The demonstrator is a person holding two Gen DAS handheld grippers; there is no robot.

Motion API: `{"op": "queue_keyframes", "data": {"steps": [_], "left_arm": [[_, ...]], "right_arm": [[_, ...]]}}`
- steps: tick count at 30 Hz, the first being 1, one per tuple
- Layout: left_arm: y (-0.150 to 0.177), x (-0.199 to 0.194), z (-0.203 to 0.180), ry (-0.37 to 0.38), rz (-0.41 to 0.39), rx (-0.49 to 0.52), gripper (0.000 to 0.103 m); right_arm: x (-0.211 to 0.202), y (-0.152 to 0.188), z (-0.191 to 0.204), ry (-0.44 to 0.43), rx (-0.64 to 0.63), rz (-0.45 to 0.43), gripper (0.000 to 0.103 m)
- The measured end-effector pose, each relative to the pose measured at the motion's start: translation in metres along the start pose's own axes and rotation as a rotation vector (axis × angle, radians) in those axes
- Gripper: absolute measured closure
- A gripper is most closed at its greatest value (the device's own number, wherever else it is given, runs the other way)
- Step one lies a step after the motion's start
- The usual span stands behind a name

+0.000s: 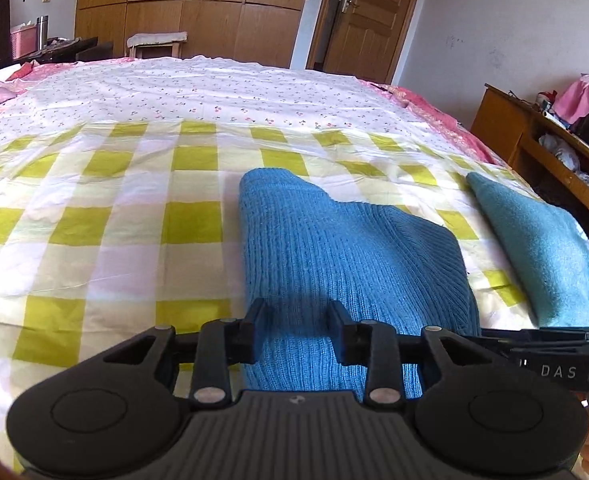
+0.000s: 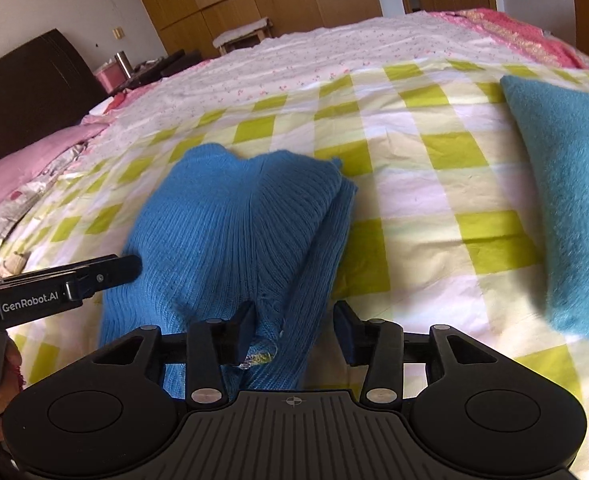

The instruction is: Fold small clothes

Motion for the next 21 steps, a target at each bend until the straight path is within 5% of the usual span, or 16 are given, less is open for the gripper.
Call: {"op": "queue_keyframes", "data": {"steps": [17,21], "left_arm": [[-0.002,-0.004,0.037,0.215,-0.017,-0.184,0.058],[-0.005,0.009,0.036,0.215,0.007,-0.173,0.057]], "right_arm": [[0.011,-0.011,-0.032,-0.208,0.257,0.0,0.041],[0.022,-0.016,-0.036,-0.244,0.306,0.005,0.038]]}}
Point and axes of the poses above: each gripper's, at about its wrist camera, not at the fingertips, and x roughly the way its jaws point, z to its left, y to its underside, the point moved 3 cm from there along x, roughly the way its jaws point, and after that the axes turned 2 degrees about y, right-handed, at the moved point
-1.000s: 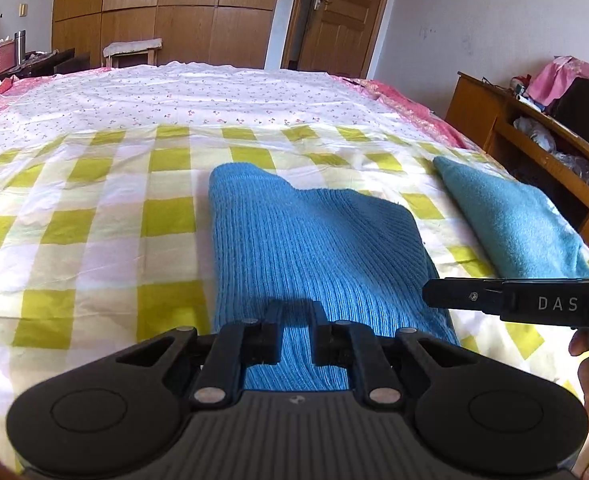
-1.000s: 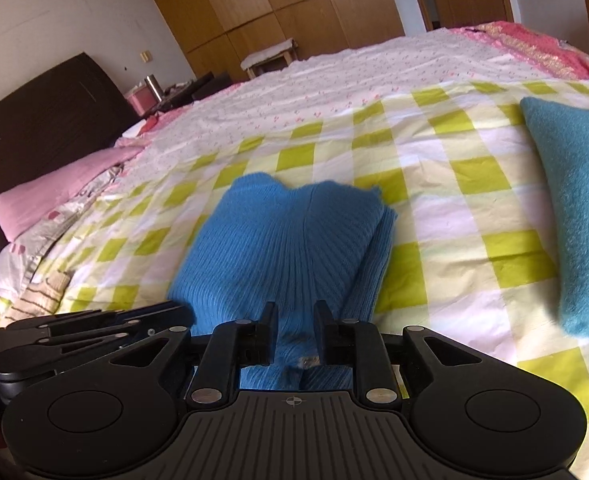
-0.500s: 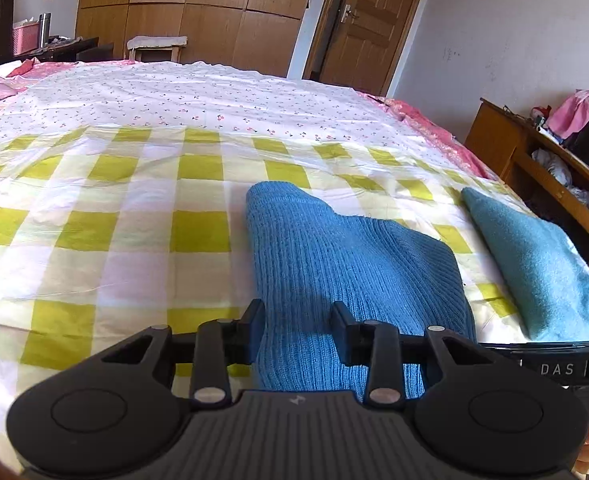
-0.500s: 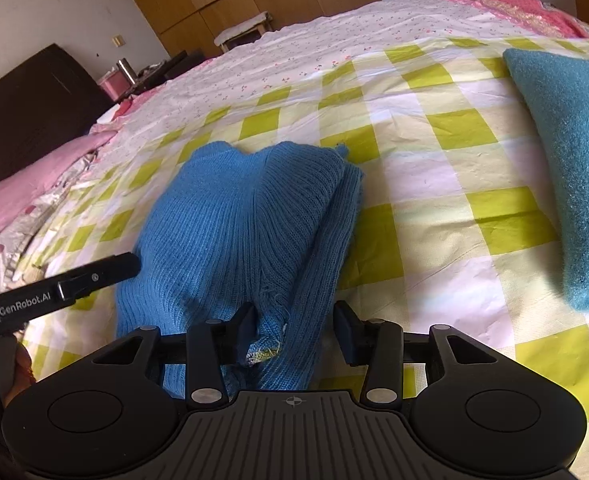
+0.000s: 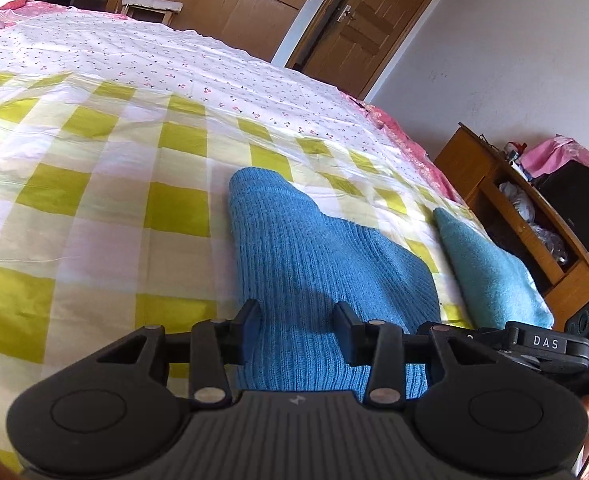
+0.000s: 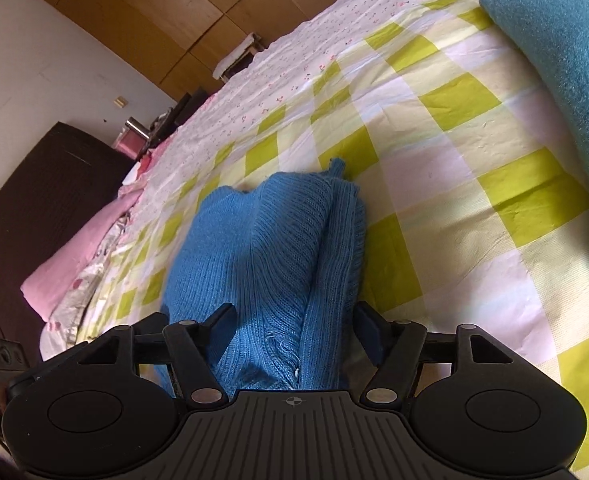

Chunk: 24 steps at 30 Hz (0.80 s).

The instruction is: Fold small clothes

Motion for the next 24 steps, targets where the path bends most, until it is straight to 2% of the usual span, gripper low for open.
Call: {"op": "queue_keyframes", "data": {"steps": [7,11,13,15,18,20,24], "left_arm": [[0.002,0.018,0.004,0.009,0.03,0.022,0.039],[0.002,0.017,0.008,0.029,0.032,0.001,0.039],[0.003,0.019,0.006,0.029,0.033,0.005,0.039],[0.003,0.02,0.002,0.033,0.033,0.012,0.039],[0.005,0.022,-0.002,0.021,0.032,0.033,0.04],[0.006,0.021,-0.005,0.016,0.031,0.042,0.041],[0.008,0.021,-0.013,-0.01,0.03,0.079,0.046]], "right_arm": [[0.012,0.002,0.002,-0.004,-0.004,0.021,0.037],[0.006,-0.001,-0.003,-0.005,0.019,0.006,0.036],[0.01,0.0,-0.003,-0.034,0.035,0.025,0.036],[0.014,0.004,0.002,-0.029,0.0,0.029,0.036],[0.015,0.006,0.006,-0.021,-0.015,0.027,0.041],[0.017,0.006,0.003,-0.026,0.005,0.035,0.05],[0.017,0.007,0.003,-0.014,0.005,0.04,0.059]]}}
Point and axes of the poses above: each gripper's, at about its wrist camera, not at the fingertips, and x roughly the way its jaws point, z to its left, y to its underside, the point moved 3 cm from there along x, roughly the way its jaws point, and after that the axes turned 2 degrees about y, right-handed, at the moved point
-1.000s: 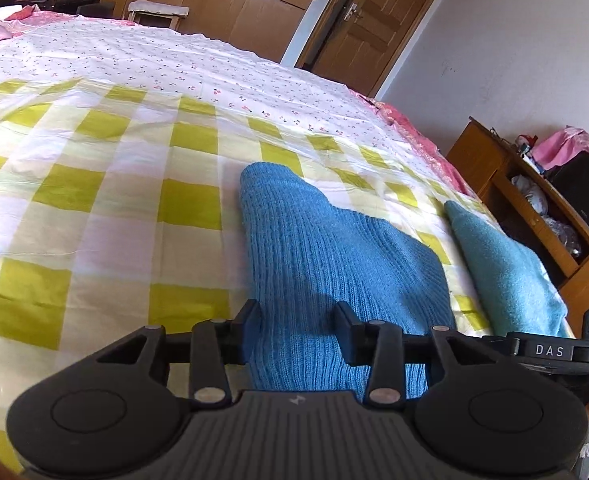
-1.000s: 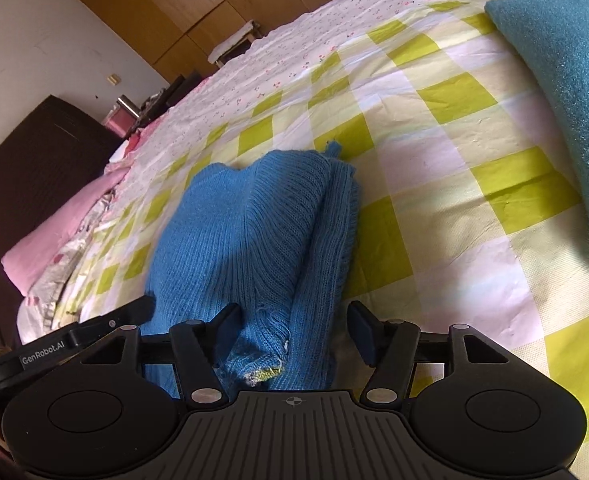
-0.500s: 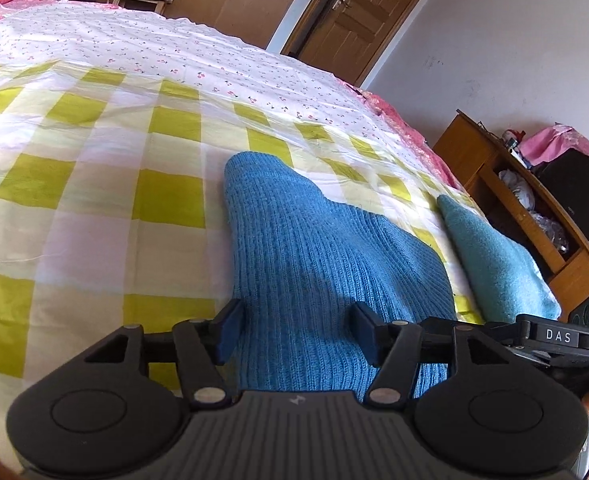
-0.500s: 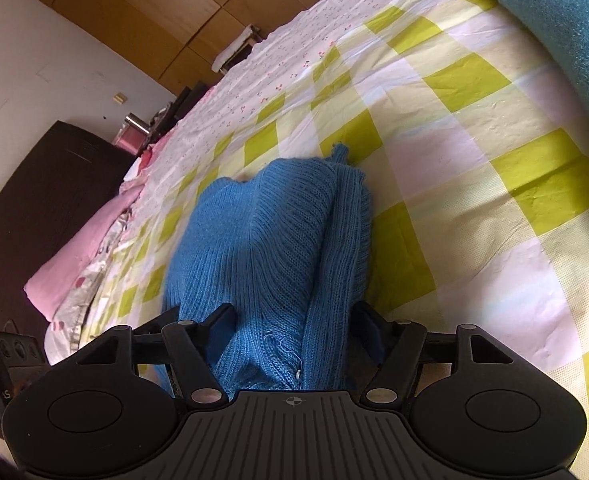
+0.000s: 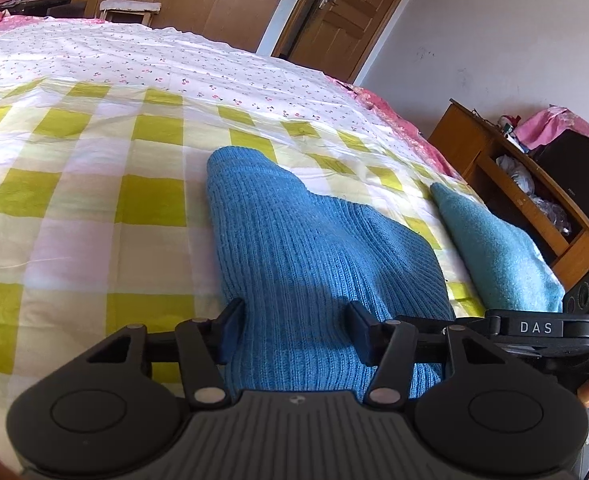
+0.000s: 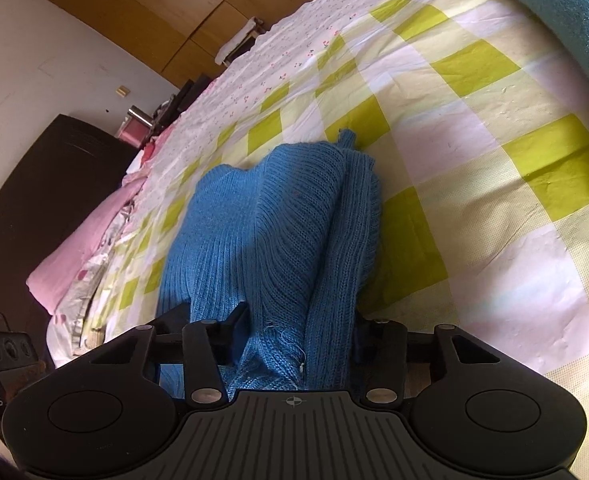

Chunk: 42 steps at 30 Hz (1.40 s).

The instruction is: Fold small clothes

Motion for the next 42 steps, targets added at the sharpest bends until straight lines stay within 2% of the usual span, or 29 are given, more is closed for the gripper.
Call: {"op": "queue_keyframes", "data": {"steps": [5,15,25,32,35,39,42], "left_arm": [[0.001,-0.002,-0.013,-0.05,-0.003,0.054,0.051],[0.016,-0.027,-0.025,-0.08,0.02,0.094,0.057],[0.049,-0.064,-0.041,-0.116,0.058,0.178,0.058],[0.057,-0.067,-0.052,-0.147,0.052,0.221,0.057],[0.055,-0.07,-0.052,-0.158,0.046,0.224,0.057],[0.055,-0.073,-0.05,-0.171,0.04,0.219,0.057],[0.055,-0.072,-0.052,-0.186,0.041,0.225,0.057]], "right_arm": [[-0.001,0.002,0.002,0.009,-0.014,-0.011,0.066],[-0.009,0.016,0.012,0.0,-0.05,0.016,0.069],[-0.037,0.057,0.032,0.034,-0.111,0.059,0.069],[-0.058,0.067,0.041,0.17,-0.175,-0.023,0.064],[-0.074,0.068,0.049,0.222,-0.224,-0.091,0.064],[-0.09,0.065,0.066,0.224,-0.288,-0.186,0.064],[-0.083,0.06,0.086,0.226,-0.375,-0.205,0.064]]}}
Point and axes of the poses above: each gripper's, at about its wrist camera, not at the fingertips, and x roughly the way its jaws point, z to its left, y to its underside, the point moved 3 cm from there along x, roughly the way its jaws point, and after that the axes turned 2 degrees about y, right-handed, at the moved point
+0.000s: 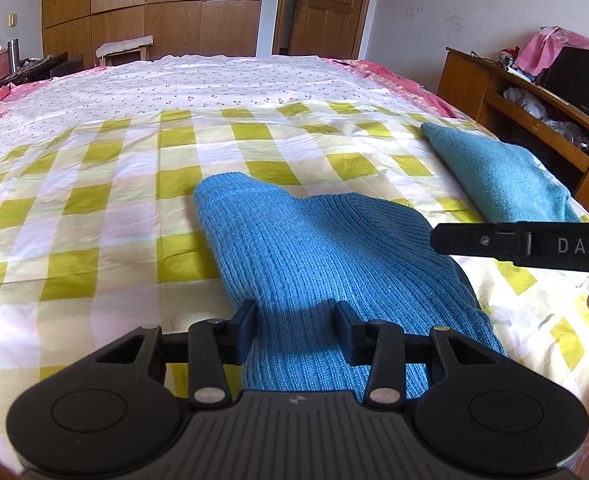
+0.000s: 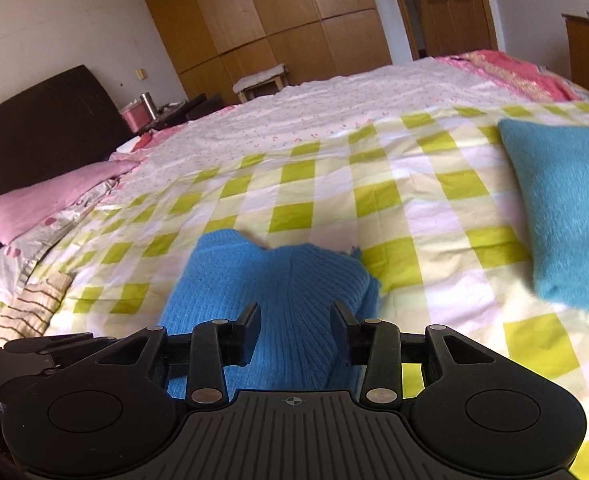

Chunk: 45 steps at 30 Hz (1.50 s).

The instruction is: Fold small clothes

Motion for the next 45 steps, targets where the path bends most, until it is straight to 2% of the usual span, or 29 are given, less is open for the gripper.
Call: {"op": "queue_keyframes", "data": {"steps": [2,4,8,13,18,23,26,32,37,41,45], "left_arm": [[0.0,0.0,-0.004,-0.016,-0.002,0.019,0.057],[0.001,-0.001,-0.007,-0.029,-0.003,0.036,0.057],[0.0,-0.006,-0.008,-0.032,-0.009,0.029,0.057],[0.003,-0.015,-0.011,-0.056,-0.017,0.007,0.056],[0.014,-0.028,-0.016,-0.084,-0.023,-0.006,0.052],[0.031,-0.038,-0.02,-0.133,-0.031,-0.023,0.04],[0.04,-0.043,-0.023,-0.156,-0.034,-0.018,0.036],[0.053,-0.048,-0.027,-0.182,-0.029,-0.02,0.024],[0.058,-0.056,-0.031,-0.171,-0.05,-0.027,0.019],[0.057,-0.059,-0.033,-0.207,-0.048,-0.014,0.015],[0.057,-0.062,-0.032,-0.212,-0.054,-0.03,0.013]], "right_arm": [[0.008,-0.004,0.009,-0.012,-0.039,-0.006,0.071],[0.021,-0.002,0.011,-0.017,-0.048,0.03,0.076],[0.038,0.019,-0.003,0.077,-0.075,0.116,0.083],[0.016,0.019,-0.006,0.094,-0.044,0.087,0.082],[-0.029,0.031,0.009,0.096,-0.063,0.023,0.077],[-0.054,0.057,0.023,0.097,-0.063,0.023,0.076],[-0.059,0.069,0.028,0.121,-0.073,0.035,0.069],[-0.06,0.082,0.031,0.133,-0.065,0.047,0.065],[-0.059,0.088,0.034,0.135,-0.06,0.052,0.065],[-0.062,0.09,0.034,0.133,-0.049,0.047,0.065],[-0.064,0.091,0.034,0.127,-0.039,0.045,0.065]]}}
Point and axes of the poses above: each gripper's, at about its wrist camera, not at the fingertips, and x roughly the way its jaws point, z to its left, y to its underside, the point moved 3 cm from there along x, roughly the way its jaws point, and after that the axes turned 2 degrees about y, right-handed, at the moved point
